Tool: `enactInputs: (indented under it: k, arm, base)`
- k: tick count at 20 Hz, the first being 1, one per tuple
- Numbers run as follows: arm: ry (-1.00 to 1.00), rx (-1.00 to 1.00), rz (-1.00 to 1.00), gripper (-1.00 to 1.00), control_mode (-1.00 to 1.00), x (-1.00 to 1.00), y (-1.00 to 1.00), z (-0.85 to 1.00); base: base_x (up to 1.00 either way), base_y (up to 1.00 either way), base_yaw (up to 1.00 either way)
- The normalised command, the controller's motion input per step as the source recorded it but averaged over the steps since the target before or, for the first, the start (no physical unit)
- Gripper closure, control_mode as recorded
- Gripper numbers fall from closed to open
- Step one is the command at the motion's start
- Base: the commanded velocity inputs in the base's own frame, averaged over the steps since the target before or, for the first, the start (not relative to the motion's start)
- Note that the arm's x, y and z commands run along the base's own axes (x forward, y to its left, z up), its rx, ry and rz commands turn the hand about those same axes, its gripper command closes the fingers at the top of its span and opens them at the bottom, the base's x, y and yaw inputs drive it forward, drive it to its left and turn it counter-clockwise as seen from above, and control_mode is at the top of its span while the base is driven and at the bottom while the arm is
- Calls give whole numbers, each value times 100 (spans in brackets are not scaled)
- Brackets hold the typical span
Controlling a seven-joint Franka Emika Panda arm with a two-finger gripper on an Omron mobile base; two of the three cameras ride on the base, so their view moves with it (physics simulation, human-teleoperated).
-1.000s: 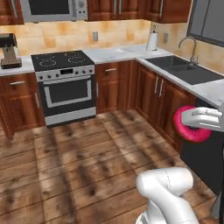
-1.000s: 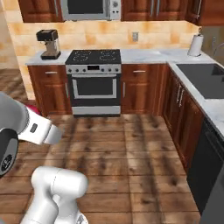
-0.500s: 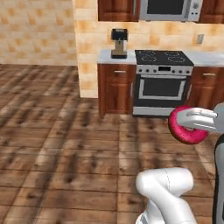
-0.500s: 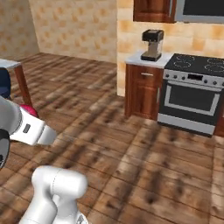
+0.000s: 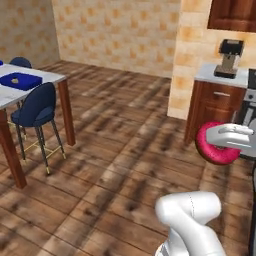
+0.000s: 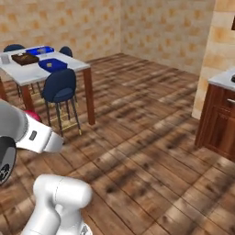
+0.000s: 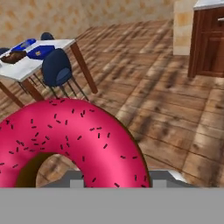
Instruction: Take the cake and donut from the fridge and place them on the empty tray on the dining counter.
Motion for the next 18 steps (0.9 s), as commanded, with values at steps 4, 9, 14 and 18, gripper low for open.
enactInputs:
  k: [4,9,14,18]
  arm:
    - [0,0,0,100,100,0,0,0]
    - [0,0,0,100,100,0,0,0]
    - [0,0,0,100,100,0,0,0]
    - [0,0,0,100,100,0,0,0]
  base:
    - [100,11,14]
    - [100,2,2]
    - [100,61,0]
    - [100,80,0]
